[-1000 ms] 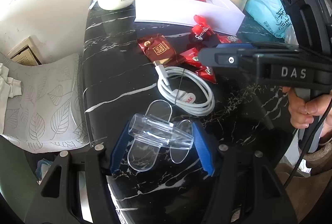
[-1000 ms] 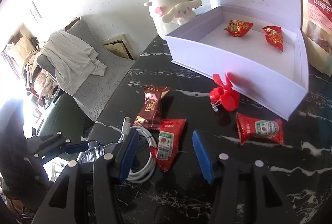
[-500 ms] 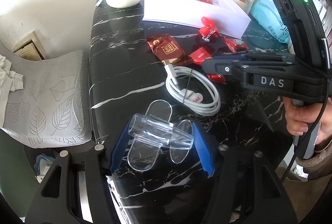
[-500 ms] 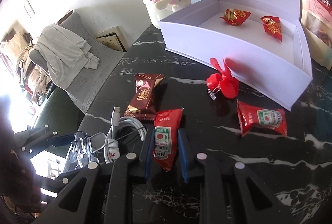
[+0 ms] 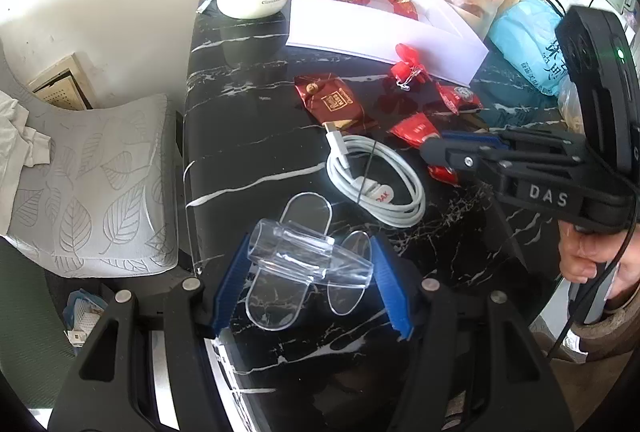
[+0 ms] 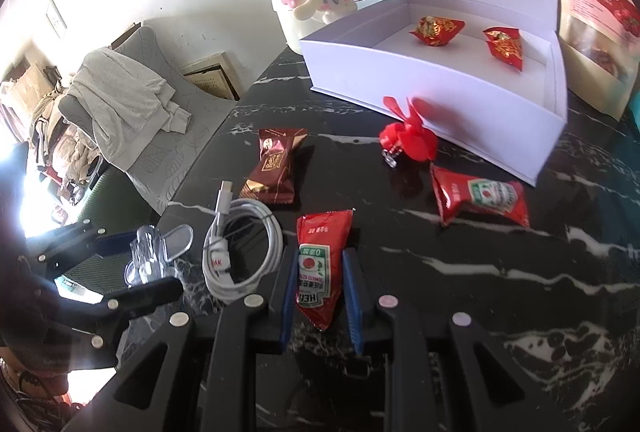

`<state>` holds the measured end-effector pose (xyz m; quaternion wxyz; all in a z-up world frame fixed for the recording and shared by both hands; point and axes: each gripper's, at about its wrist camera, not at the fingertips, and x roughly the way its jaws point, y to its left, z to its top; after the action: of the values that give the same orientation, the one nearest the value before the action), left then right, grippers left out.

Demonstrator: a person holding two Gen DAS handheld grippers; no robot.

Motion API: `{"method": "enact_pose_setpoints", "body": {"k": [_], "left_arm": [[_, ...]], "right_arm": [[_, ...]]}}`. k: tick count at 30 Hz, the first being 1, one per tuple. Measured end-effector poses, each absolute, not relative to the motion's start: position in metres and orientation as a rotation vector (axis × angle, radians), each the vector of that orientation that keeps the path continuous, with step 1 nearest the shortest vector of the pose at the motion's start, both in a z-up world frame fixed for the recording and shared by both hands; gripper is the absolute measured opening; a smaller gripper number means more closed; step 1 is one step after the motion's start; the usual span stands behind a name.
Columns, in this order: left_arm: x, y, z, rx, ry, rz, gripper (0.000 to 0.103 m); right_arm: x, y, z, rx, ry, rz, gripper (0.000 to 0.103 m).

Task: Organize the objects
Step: 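Carry the clear stand and the ketchup packet over the white box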

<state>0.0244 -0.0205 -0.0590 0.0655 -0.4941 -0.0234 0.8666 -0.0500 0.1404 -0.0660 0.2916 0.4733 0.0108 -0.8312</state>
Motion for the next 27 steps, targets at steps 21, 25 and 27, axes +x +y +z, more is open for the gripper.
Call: {"method": "enact_pose_setpoints", "body": {"k": [21, 25, 27], "left_arm": [[0.015, 0.019, -0.026, -1.378, 0.014, 2.621, 0.059], [0.008, 0.03, -0.02, -1.366, 0.02, 2.604, 0.059], [0.003, 0.035, -0.018, -1.362, 0.021, 2.595, 0.059]], "right_arm": [[-0.018, 0.19, -0.032, 1.184, -0.007, -2.285, 0.021], [-0.019, 0.201, -0.024, 1.169, -0.01, -2.311, 0.021], [-0.02, 0.207, -0.02, 1.162, -0.014, -2.32, 0.021]]}}
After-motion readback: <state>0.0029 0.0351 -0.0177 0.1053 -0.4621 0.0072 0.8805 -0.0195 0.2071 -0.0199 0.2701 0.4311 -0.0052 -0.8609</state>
